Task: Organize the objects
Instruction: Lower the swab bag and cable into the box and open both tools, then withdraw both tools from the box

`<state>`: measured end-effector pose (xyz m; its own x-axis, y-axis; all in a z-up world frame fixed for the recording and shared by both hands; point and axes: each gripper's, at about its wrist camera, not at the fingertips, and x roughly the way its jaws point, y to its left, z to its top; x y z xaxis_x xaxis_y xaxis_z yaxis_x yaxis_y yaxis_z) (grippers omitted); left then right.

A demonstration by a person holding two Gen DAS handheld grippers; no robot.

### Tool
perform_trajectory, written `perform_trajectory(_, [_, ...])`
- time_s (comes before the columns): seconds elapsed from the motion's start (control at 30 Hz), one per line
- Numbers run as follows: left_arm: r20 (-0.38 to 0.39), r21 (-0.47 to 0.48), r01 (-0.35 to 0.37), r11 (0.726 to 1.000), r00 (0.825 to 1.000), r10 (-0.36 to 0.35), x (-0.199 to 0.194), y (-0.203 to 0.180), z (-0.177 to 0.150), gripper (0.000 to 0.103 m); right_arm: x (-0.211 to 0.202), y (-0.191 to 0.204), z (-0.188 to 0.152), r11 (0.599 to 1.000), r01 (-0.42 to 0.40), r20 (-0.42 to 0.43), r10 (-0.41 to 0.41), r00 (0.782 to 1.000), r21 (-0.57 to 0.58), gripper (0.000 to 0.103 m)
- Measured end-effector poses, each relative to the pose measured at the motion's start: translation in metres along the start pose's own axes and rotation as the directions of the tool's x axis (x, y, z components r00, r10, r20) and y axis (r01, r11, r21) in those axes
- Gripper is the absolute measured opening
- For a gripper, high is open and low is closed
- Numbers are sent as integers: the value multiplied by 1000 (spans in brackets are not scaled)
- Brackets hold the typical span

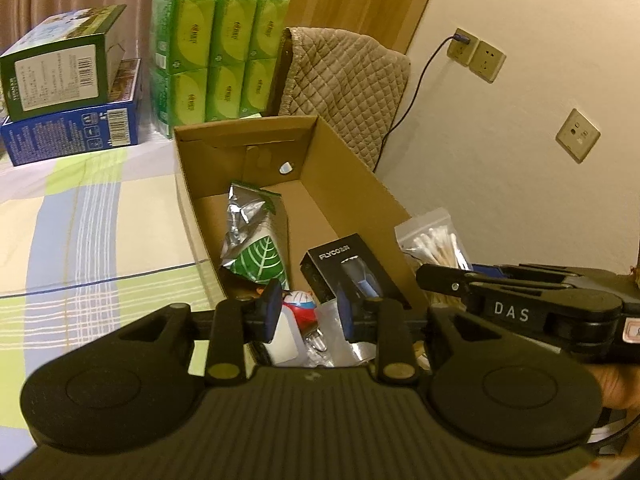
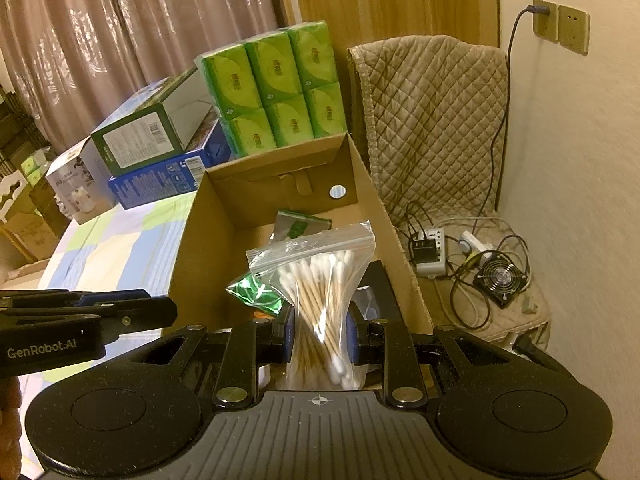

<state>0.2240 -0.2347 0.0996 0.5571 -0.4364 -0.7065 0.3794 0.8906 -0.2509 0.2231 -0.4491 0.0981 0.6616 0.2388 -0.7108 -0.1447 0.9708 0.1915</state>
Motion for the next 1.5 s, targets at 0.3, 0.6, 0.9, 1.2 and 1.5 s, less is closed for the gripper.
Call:
perform_trajectory(0.3, [-10,-13,-22,1000,1000,22,-8,5,-5,35,-4,8,-2,1000,-18,5,18,1000,5,21])
perform_trajectory(0.6, [-15,-19,-23,1000,1000,23,-10,6,-9,44,-4,12,1,1000,-30,9,30,1000,6,21])
perform_trajectory(0.9, [-11,-19,-30,999,999,30,-11,9,-10,67,-1,17,7,999,-44,17,44,999,23,22])
perform_trajectory(1.2, [-14,-20,-41,999,999,41,-12,19,-12,79,0,10,14,990,-92,60,86,995,105,67])
perform_trajectory(1.5, [31,-10,-99,995,995,99,-21,17,-24,102,-13,3,-7,996,-40,17,39,999,75,67])
